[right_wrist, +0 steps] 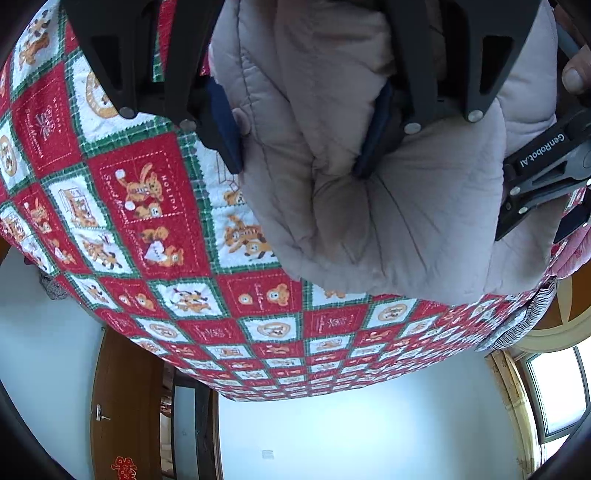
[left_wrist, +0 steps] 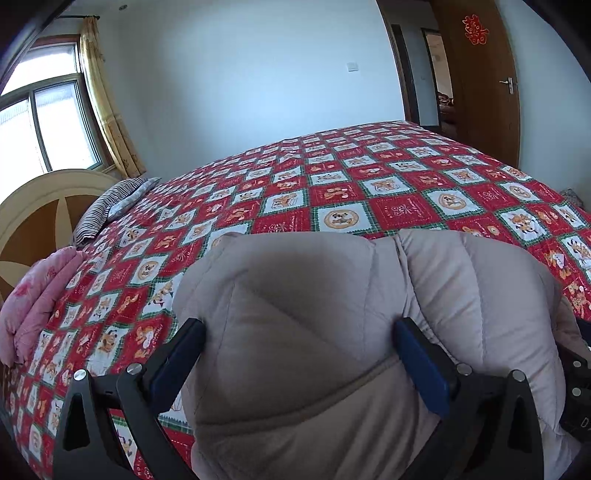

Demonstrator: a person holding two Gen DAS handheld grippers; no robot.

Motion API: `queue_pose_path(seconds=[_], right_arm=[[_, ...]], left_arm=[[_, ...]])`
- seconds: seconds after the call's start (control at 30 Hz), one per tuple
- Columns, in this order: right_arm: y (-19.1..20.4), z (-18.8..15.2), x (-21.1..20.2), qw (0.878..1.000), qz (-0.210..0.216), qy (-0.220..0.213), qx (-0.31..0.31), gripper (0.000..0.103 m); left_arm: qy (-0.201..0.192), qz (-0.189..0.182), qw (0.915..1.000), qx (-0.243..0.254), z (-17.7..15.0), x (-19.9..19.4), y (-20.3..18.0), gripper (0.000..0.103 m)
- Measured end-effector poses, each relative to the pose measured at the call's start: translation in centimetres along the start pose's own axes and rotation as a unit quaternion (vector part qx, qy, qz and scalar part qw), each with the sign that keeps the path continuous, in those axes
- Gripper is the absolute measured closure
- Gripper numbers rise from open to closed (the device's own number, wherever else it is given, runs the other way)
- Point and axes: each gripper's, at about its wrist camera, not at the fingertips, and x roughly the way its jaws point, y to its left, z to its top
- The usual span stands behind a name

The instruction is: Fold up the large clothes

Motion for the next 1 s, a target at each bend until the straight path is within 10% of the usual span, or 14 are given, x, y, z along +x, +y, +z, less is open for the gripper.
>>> queue_pose_path(seconds=[1.0], right_arm=[[-0.2, -1.3, 1.8, 1.000, -0.007, 0.015, 0.006, 0.033]], left_arm=[[0.019, -0.019, 0.9996, 0.004, -1.1, 1.8, -0.4, 0.001]])
